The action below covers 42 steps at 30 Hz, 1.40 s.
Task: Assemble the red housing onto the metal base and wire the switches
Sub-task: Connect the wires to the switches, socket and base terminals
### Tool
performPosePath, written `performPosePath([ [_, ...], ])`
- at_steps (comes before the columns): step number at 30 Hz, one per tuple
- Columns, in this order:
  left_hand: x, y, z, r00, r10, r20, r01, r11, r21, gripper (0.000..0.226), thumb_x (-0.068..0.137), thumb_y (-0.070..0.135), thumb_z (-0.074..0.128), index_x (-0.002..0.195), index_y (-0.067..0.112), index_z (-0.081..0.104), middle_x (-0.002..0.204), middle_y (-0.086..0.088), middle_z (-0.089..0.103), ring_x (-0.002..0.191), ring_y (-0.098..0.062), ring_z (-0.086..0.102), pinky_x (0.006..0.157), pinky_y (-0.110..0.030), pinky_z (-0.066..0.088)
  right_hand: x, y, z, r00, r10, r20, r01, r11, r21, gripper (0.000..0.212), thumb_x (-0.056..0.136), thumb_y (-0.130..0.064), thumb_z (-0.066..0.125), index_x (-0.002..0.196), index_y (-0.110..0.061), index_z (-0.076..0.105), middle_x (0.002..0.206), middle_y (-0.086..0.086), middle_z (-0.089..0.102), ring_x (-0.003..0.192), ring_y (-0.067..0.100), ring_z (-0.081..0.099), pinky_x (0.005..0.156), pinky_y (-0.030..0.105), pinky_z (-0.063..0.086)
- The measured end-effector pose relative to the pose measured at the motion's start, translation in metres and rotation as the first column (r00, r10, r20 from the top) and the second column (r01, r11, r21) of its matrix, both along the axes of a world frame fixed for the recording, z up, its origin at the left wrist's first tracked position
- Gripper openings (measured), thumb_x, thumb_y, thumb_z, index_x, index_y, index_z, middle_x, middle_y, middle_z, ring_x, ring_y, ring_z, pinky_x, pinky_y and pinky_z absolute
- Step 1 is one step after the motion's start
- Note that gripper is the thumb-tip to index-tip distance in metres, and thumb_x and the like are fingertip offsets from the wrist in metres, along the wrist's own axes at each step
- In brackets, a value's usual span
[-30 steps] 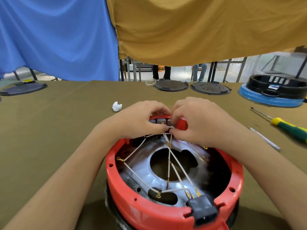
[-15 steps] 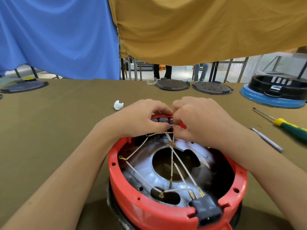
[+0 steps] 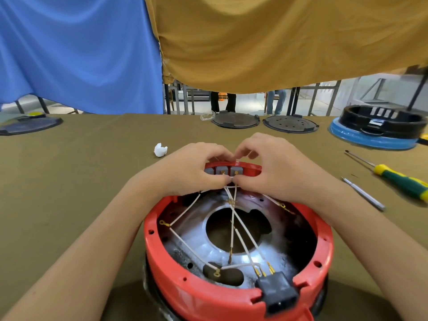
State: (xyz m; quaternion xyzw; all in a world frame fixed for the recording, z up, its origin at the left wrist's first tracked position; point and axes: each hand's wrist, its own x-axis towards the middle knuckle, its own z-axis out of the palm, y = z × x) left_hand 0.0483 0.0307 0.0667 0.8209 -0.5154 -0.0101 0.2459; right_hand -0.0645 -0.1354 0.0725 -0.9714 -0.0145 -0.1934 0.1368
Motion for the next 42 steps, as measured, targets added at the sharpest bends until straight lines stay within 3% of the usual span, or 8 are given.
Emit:
performPosePath([
  [3, 0.0, -0.001, -0.002, 0.998, 0.019, 0.058, -0.02, 1.0, 0.017, 0.04, 0.089, 0.038, 0.068, 0.128, 0.03, 0.062, 0.114, 0.016, 0.064, 0.103, -0.002, 0.058, 0.09, -0.022, 0.045, 0.0, -0.002, -0.002, 0.997, 0.027, -0.077, -0.016, 0.99, 0.141, 0.04, 0.08, -0.04, 0.072, 0.116, -0.027, 0.063, 0.099, -0.014, 0.066, 0.089, 0.003, 0.063, 0.078, 0.027, 0.054],
  [8, 0.001, -0.001, 0.001, 0.997, 0.002, 0.071, -0.005, 0.999, 0.054, 0.034, 0.092, 0.04, 0.065, 0.124, 0.03, 0.063, 0.108, 0.015, 0.065, 0.097, -0.004, 0.059, 0.087, -0.026, 0.048, 0.003, -0.003, -0.005, 0.999, 0.001, -0.053, 0.007, 0.991, 0.137, 0.026, 0.08, -0.038, 0.072, 0.105, -0.029, 0.07, 0.075, -0.019, 0.066, 0.07, -0.002, 0.063, 0.063, 0.02, 0.051],
  [15, 0.001, -0.001, 0.001, 0.997, 0.013, 0.07, -0.017, 0.998, 0.057, 0.037, 0.091, 0.041, 0.065, 0.127, 0.031, 0.062, 0.11, 0.016, 0.065, 0.099, -0.003, 0.059, 0.087, -0.025, 0.048, 0.005, -0.005, -0.006, 0.999, 0.006, -0.045, 0.001, 0.989, 0.146, 0.028, 0.084, -0.037, 0.07, 0.11, -0.029, 0.069, 0.08, -0.024, 0.063, 0.074, -0.006, 0.062, 0.062, 0.013, 0.048],
  [18, 0.002, 0.001, -0.001, 0.998, 0.046, 0.039, -0.047, 0.999, 0.021, 0.051, 0.086, 0.041, 0.07, 0.134, 0.029, 0.056, 0.123, 0.016, 0.063, 0.109, -0.003, 0.059, 0.095, -0.022, 0.046, 0.005, -0.007, -0.007, 0.997, -0.001, -0.078, 0.012, 0.989, 0.15, 0.039, 0.084, -0.041, 0.07, 0.12, -0.028, 0.064, 0.098, -0.022, 0.063, 0.085, -0.002, 0.061, 0.067, 0.01, 0.044],
  [24, 0.003, 0.002, -0.001, 0.999, 0.04, 0.032, -0.04, 0.999, -0.017, 0.025, 0.086, 0.043, 0.069, 0.109, 0.034, 0.069, 0.098, 0.019, 0.066, 0.092, 0.003, 0.06, 0.087, -0.032, 0.052, 0.006, -0.005, -0.004, 0.995, -0.003, -0.1, 0.017, 0.99, 0.143, 0.02, 0.086, -0.04, 0.067, 0.102, -0.028, 0.071, 0.082, -0.012, 0.069, 0.066, 0.001, 0.062, 0.067, 0.03, 0.055],
  [28, 0.002, 0.002, 0.001, 0.999, 0.04, 0.033, -0.04, 0.999, 0.004, 0.028, 0.088, 0.044, 0.068, 0.114, 0.032, 0.069, 0.102, 0.017, 0.066, 0.095, -0.001, 0.061, 0.09, -0.036, 0.052, 0.005, -0.004, -0.005, 0.995, 0.008, -0.097, 0.004, 0.992, 0.124, 0.02, 0.087, -0.039, 0.067, 0.102, -0.026, 0.071, 0.085, -0.009, 0.069, 0.073, 0.006, 0.064, 0.071, 0.036, 0.055],
  [33, 0.001, 0.008, 0.003, 0.997, 0.024, -0.071, -0.025, 1.0, -0.015, 0.033, 0.087, 0.035, 0.073, 0.12, 0.035, 0.068, 0.102, 0.019, 0.072, 0.092, 0.004, 0.066, 0.086, -0.025, 0.053, 0.005, -0.001, -0.003, 0.99, 0.051, -0.13, -0.046, 0.998, 0.042, 0.029, 0.091, -0.044, 0.062, 0.114, -0.029, 0.068, 0.094, -0.01, 0.064, 0.083, 0.008, 0.059, 0.074, 0.03, 0.049],
  [42, 0.002, 0.007, 0.004, 1.0, 0.005, 0.009, -0.005, 1.0, 0.008, 0.035, 0.091, 0.03, 0.071, 0.126, 0.031, 0.067, 0.108, 0.017, 0.068, 0.099, 0.003, 0.062, 0.09, -0.021, 0.049, 0.009, -0.001, -0.004, 0.991, 0.01, -0.133, -0.012, 1.0, -0.017, 0.029, 0.092, -0.045, 0.059, 0.108, -0.023, 0.069, 0.095, -0.003, 0.065, 0.087, 0.017, 0.06, 0.08, 0.039, 0.05],
])
